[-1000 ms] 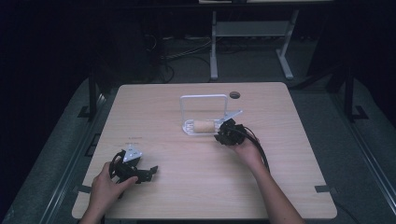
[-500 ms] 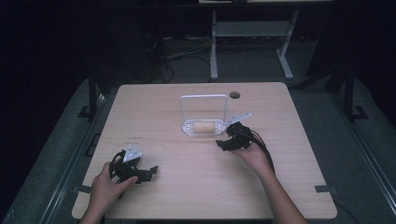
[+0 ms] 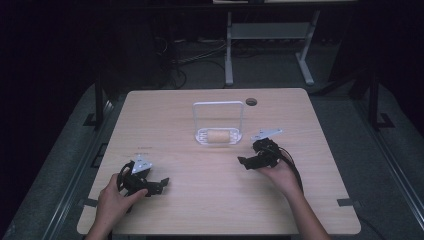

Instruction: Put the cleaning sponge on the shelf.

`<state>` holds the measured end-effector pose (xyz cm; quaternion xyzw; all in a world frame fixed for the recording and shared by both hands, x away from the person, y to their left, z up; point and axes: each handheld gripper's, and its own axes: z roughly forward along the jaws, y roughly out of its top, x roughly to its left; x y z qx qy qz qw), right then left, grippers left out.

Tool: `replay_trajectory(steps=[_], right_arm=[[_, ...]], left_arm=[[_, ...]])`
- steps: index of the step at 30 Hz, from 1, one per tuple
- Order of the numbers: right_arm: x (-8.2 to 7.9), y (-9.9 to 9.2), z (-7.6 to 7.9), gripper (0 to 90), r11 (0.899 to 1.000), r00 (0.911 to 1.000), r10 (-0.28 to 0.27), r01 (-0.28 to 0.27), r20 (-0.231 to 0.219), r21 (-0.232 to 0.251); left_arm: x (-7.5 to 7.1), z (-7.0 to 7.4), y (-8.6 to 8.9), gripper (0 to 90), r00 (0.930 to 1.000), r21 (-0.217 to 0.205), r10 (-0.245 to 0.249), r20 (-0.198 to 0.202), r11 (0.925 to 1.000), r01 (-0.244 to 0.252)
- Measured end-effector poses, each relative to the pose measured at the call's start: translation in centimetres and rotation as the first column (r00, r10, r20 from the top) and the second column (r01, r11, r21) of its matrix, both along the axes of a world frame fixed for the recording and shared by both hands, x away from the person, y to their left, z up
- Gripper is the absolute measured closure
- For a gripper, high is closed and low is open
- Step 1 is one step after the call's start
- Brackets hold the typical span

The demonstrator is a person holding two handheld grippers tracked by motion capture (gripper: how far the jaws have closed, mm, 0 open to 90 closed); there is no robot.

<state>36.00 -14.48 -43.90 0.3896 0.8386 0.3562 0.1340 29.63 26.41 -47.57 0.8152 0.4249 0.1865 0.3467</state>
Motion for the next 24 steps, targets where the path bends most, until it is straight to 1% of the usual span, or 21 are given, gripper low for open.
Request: replay_trajectory(steps=[1,2,3,5,7,8,9,10,12,14,15,18,21,24], right_arm=[[-0.4,-0.3,-0.1,17.4,1.0,1.0,-0.005,0.005,0.004,0.002],[-0.4,-0.3,-0.1,17.4,1.0,1.0,-0.005,0.005,0.004,0.002],[-0.8,-0.7,-0.2,16.0,1.0,0.9999,-0.01,0.01,0.008,0.002],[-1.0,-0.8,-0.2,15.6,1.0,0.9998,-0.008,0.008,0.015,0.004],[-1.6,-1.3,-0.2,14.0,0.999,0.9997,-0.02,0.02,0.016,0.026],[-1.7,-1.4,-0.3,13.8,0.999,0.9994,-0.026,0.025,0.022,0.027],[-2.2,-1.8,-0.3,13.4,0.999,0.9985,-0.041,0.041,0.035,0.017],[-2.2,-1.8,-0.3,13.4,0.999,0.9985,-0.041,0.041,0.035,0.017],[-2.8,-2.2,-0.5,12.4,0.999,0.9977,-0.05,0.049,0.047,0.014],[-3.0,-2.3,-0.6,12.1,0.999,0.9974,-0.054,0.053,0.048,0.01],[-3.6,-2.7,-0.8,12.0,0.998,0.9969,-0.062,0.061,0.049,0.009],[-4.0,-3.1,-0.8,12.0,0.998,0.9964,-0.068,0.067,0.051,0.013],[-4.9,-3.8,-1.0,11.0,0.996,0.9949,-0.089,0.088,0.048,0.026],[-5.7,-4.4,-1.3,10.5,0.995,0.9937,-0.097,0.096,0.054,0.024]], left_arm=[[0.0,0.0,0.0,13.0,1.0,0.0,0.0,0.0,1.0,0.0],[0.0,0.0,0.0,12.9,1.0,0.0,0.0,0.0,1.0,0.0],[0.0,0.0,0.0,13.0,1.0,0.0,0.0,0.0,1.0,0.0],[0.0,0.0,0.0,13.0,1.0,0.0,-0.001,0.0,1.0,0.001],[0.0,0.0,0.0,13.0,1.0,0.0,0.0,0.0,1.0,0.0],[0.0,0.0,0.0,12.9,1.0,0.001,0.0,0.0,1.0,0.0],[0.0,0.0,0.0,13.0,1.0,0.0,0.0,0.0,1.0,0.0],[0.0,0.0,0.0,13.0,1.0,0.0,0.0,0.0,1.0,0.0],[0.0,0.0,0.0,13.0,1.0,0.0,0.0,0.0,1.0,0.0],[0.0,0.0,0.0,12.9,1.0,-0.001,0.0,0.0,1.0,0.0],[0.0,0.0,0.0,12.9,1.0,0.0,0.0,0.0,1.0,0.0],[0.0,0.0,0.0,12.9,1.0,0.0,0.0,0.0,1.0,0.0],[0.0,0.0,0.0,12.9,1.0,0.0,0.0,0.0,1.0,0.0],[0.0,0.0,0.0,12.9,1.0,0.0,0.0,0.0,1.0,0.0]])
